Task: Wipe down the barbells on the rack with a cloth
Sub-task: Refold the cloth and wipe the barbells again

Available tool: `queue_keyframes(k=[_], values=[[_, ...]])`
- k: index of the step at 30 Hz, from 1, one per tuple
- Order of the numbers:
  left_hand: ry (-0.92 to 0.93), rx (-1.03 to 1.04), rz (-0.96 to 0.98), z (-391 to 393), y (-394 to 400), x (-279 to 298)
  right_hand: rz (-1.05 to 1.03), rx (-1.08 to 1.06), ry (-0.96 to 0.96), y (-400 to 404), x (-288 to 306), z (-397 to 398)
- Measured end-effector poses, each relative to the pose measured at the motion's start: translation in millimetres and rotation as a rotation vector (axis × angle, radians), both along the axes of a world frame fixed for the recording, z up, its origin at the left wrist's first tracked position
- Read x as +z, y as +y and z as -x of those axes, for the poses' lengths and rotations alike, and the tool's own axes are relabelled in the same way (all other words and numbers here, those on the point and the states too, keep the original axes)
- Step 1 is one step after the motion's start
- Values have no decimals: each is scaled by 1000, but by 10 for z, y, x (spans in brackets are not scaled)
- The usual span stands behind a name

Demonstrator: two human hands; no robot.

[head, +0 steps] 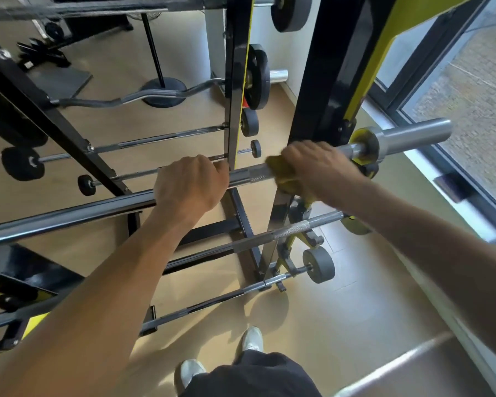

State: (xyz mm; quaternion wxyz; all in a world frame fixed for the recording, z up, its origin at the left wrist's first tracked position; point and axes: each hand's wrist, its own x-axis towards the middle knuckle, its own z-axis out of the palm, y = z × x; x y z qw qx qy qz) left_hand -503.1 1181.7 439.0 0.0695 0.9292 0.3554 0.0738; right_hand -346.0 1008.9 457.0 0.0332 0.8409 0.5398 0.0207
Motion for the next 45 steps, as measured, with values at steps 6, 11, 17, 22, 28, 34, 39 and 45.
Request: queue_keyframes(k=[6, 11, 17, 22, 28, 34, 39, 45], values=[[8, 21, -33, -67, -20, -23, -24, -159, -153, -75, -111, -96], [8, 9, -59, -110, -5, -73, -51, -126, -56, 353, -132, 332], [8, -72, -41, -33, 29, -49, -159, 89, -14, 402, -228, 508], [29, -77, -43, -16, 44, -28, -75, -157, 17, -2, -50, -51], [7, 37, -35, -67, -48, -31, -195, -311, -73, 195, -209, 219], [-64, 34, -23, -42, -33, -61, -224, 42, -34, 626, -263, 766], [-127, -20, -97, 18, -14, -74, -278, -54, 26, -103, -321, 250], [-546, -53, -183, 84, -112, -153, -687, -123, 260, -681, -974, 585]])
